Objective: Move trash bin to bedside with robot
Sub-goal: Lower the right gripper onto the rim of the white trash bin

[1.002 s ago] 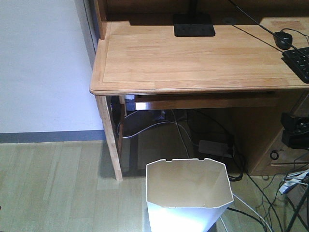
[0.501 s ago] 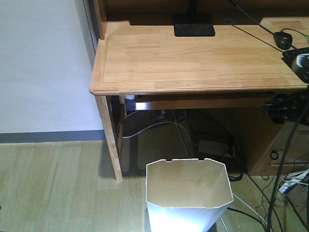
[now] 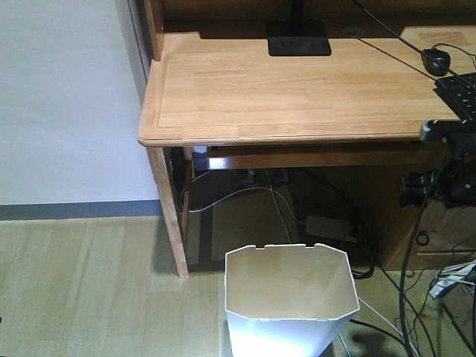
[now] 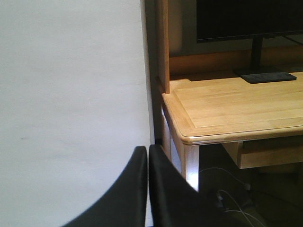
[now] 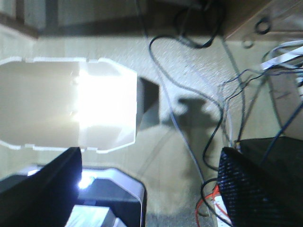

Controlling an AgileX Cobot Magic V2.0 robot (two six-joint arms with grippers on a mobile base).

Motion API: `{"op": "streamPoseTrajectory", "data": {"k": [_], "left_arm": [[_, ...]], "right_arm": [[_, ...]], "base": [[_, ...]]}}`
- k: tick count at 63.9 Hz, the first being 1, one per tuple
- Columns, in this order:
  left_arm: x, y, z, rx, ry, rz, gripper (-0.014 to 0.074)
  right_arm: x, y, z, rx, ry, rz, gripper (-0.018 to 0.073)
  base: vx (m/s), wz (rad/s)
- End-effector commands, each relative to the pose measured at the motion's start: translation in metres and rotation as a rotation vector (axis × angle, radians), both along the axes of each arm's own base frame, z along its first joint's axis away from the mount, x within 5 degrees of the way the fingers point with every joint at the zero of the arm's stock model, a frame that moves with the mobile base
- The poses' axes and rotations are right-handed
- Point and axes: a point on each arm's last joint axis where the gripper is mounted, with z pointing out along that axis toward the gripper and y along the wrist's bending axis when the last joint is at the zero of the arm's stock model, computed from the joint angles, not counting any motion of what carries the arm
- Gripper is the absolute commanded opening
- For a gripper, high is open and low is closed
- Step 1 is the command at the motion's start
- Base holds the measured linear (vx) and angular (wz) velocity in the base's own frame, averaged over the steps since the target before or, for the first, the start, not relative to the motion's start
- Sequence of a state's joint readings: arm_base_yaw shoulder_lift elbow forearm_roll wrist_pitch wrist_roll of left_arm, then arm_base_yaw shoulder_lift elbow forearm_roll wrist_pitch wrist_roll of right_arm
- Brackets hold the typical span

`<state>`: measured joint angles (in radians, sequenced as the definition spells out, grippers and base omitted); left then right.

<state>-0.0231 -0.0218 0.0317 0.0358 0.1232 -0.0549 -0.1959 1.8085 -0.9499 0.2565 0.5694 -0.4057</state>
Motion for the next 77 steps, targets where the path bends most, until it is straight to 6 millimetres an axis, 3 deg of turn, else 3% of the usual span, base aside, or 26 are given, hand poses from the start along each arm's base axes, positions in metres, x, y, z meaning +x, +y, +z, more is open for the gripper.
{"op": "streamPoseTrajectory", "data": {"k": [1,15,29,61,77], "left_arm": [[-0.001,0.000,0.015,-0.008,-0.101,-0.003,-0.0006],[-0.001,0.000,0.015,-0.008,-0.101,-0.003,-0.0006],[-0.001,0.000,0.015,-0.008,-0.101,-0.003,-0.0006],[-0.001,0.000,0.015,-0.008,-0.101,-0.003,-0.0006],[-0.001,0.000,0.015,-0.008,-0.101,-0.003,-0.0006]], "right_arm": [[0.013,-0.001,-0.012,0.023,-0.045,0.086,0.0554],[0.024,0.002,-0.089,0.077,-0.021,0.102,0.0552],[0.026,0.004,-0.152,0.121,0.037,0.129,0.0552],[0.039,0.003,-0.261,0.167,0.139,0.092,0.0552],[0.041,0.002,-0.301,0.171,0.156,0.036,0.0552]], "base": [[0.00,0.00],[0.00,0.00],[0.00,0.00],[0.00,0.00],[0.00,0.00]]}}
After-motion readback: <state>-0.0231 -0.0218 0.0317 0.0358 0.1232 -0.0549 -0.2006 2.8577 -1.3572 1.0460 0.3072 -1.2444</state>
